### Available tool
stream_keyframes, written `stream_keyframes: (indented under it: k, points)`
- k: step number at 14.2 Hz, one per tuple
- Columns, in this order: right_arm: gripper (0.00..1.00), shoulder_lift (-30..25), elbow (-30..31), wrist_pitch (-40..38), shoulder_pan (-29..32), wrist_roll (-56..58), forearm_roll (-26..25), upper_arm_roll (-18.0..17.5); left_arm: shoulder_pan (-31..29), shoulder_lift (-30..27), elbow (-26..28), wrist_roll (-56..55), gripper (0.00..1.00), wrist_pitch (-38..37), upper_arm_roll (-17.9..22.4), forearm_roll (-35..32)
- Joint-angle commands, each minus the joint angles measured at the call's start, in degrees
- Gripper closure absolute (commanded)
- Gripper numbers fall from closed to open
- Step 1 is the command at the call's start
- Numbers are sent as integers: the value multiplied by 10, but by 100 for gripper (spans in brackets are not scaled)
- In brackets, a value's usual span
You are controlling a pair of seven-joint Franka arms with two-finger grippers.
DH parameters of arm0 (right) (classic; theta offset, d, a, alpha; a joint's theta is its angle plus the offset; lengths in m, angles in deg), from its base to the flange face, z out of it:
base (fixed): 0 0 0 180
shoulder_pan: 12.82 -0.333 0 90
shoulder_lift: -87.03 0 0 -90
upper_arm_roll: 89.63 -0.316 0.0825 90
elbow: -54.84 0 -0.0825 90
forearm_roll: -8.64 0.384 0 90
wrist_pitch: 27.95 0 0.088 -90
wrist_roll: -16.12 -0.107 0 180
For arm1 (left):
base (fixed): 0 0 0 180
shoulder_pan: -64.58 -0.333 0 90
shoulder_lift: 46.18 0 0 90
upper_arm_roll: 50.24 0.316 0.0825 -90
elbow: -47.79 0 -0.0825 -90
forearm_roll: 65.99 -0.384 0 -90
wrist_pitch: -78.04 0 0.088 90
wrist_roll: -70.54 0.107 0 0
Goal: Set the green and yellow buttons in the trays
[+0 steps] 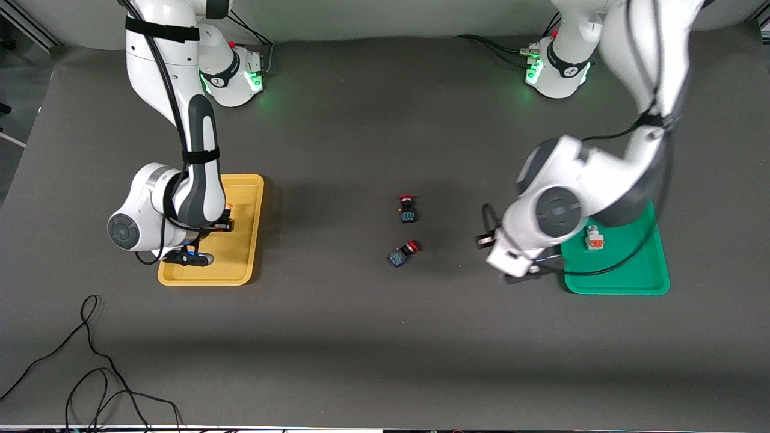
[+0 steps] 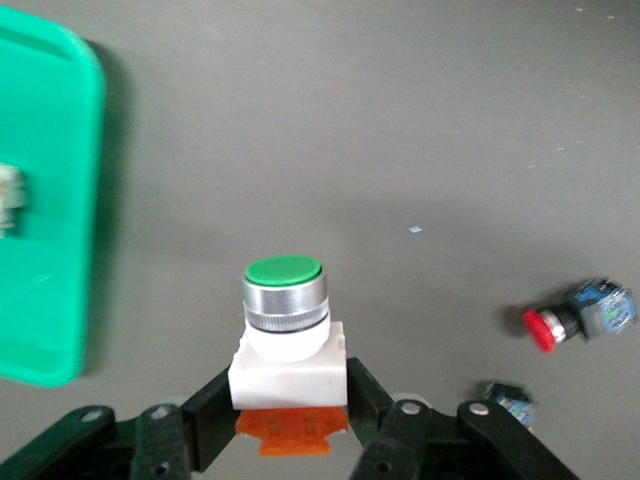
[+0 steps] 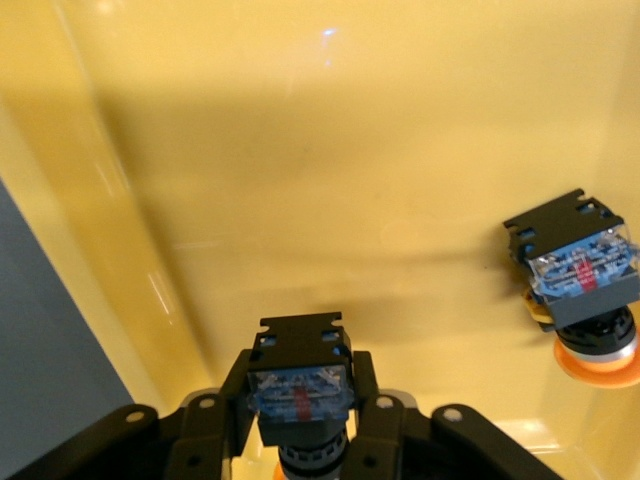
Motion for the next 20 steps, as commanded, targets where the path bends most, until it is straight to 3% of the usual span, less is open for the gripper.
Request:
stream_keyframes:
  k: [1,4,5,7,12,14,16,18,20]
  points:
    - [0,-18,-32,-25,-6,1,7,17,-96,-50,28,137,90,-68,2,11]
    - [0,-52,-88,-110,-32,-5,-31,105,-189,-96,73,267,90,-72,3,3]
    - [0,-57,-112,-144,-53,-8,-65,142,-198,-95,73,283,90,-72,4,-1]
    - [0,-57,-161,-199,-90,-20,-83,227,-206,-92,74,296,90,-68,3,-2]
    - [0,-64,-230,-262,-125,-19,-81,339,-210,-77,91,304,90,-38,4,-4]
    - [0,-73,-230,-263,-151,-20,-79,374,-259,-75,142,372,90,36,5,-28]
    - [0,-73,-236,-276,-145,-22,-73,365,-310,-69,199,409,90,119,5,-57]
    - [0,-73,-240,-292,-121,-22,-70,350,-325,-38,209,413,90,152,6,-90]
    - [0,-73,-292,-334,-59,-22,-71,303,-329,-11,221,413,90,191,14,-106]
